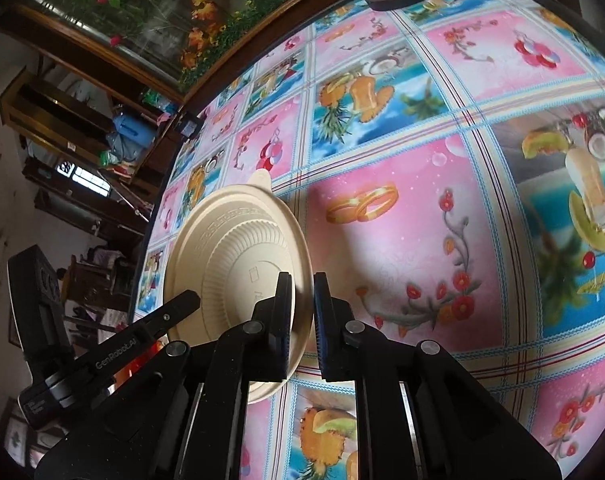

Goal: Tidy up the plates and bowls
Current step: 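Lift the beige bowl with both tools and carry it toward the plate stack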

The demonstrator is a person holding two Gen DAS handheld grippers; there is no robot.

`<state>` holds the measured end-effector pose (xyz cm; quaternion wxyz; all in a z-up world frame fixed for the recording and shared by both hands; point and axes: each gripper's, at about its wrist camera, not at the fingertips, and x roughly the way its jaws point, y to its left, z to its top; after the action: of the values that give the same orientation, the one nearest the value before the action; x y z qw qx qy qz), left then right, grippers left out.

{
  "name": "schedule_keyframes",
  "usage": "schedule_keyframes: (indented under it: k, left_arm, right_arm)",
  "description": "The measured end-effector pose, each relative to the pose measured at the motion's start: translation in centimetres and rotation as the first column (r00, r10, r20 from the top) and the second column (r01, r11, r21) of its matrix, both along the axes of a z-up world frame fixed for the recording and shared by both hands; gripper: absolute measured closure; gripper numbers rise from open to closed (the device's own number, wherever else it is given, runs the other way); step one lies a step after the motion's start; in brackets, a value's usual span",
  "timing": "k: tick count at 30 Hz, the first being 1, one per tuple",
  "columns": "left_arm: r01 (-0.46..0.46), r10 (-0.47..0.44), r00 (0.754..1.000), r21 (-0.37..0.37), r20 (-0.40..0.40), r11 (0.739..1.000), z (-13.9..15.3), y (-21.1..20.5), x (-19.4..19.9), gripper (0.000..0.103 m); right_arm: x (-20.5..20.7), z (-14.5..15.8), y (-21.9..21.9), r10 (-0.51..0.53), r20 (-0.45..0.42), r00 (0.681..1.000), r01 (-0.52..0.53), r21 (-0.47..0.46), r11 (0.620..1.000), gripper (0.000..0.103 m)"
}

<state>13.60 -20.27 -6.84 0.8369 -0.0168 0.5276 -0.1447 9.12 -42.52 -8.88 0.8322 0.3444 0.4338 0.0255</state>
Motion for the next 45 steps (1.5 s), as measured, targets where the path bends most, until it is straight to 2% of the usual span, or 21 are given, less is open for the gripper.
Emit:
schedule_keyframes:
  k: [2,7,11,12,15,16,18,21,29,37,45]
  left_arm:
    - [0.002,-0.002,1.0,-0.001,0.001,1.0,0.0,0.0,0.0,0.095]
    - [0.002,-0.002,1.0,0.0,0.003,1.0,0.0,0.0,0.0,0.095]
    - [0.001,-0.001,1.0,0.003,-0.001,1.0,-0.1,-0.1,0.0,0.095]
    - [0.002,-0.002,1.0,0.005,-0.001,1.0,-0.2,-0.1,0.1,0.095]
    - [0.007,-0.007,1.0,0.003,-0.002,1.0,-0.2,-0.2,0.1,0.095]
    - [0.012,-0.012,1.0,-0.001,-0.005,1.0,-0.2,-0.2,0.1,0.095]
    - [0.018,-0.018,1.0,0.005,-0.004,1.0,-0.3,-0.5,0.0,0.094]
    - [0.019,-0.019,1.0,0.004,-0.004,1.0,-0.3,-0.4,-0.1,0.094]
    - [0.04,-0.04,0.999,0.011,0.027,0.999,0.4,0.0,-1.5,0.094]
    - [0.081,-0.082,0.993,0.024,0.087,0.996,2.1,1.7,-4.2,0.093]
    - [0.094,-0.103,0.979,0.057,0.176,0.994,4.1,4.8,-7.8,0.092]
  right_arm:
    - [0.2,0.0,0.4,0.015,-0.006,1.0,-0.015,-0.016,1.0,0.085]
    - [0.3,0.6,1.0,0.025,0.0,1.0,-0.025,-0.052,0.998,0.064]
    - [0.1,0.2,0.6,0.029,-0.007,1.0,-0.029,-0.012,1.0,0.064]
    - [0.3,-0.3,0.7,0.028,-0.036,0.999,-0.028,-0.015,0.999,0.064]
    - [0.5,-1.1,1.1,0.035,-0.071,0.997,-0.037,-0.026,0.999,0.089]
    - [0.4,-1.0,1.1,0.036,-0.062,0.997,-0.037,-0.017,0.999,0.089]
    - [0.3,-0.6,1.5,0.021,-0.054,0.998,-0.025,-0.074,0.997,0.09]
    - [0.1,-0.5,1.8,0.013,-0.047,0.999,-0.017,-0.092,0.996,0.091]
    - [-1.1,0.4,2.2,-0.009,-0.007,1.0,0.009,-0.092,0.996,0.09]
    - [-3.8,2.1,3.4,-0.015,0.019,1.0,0.017,-0.098,0.995,0.09]
    - [-6.7,4.3,7.0,0.029,0.044,0.999,-0.022,-0.147,0.989,0.091]
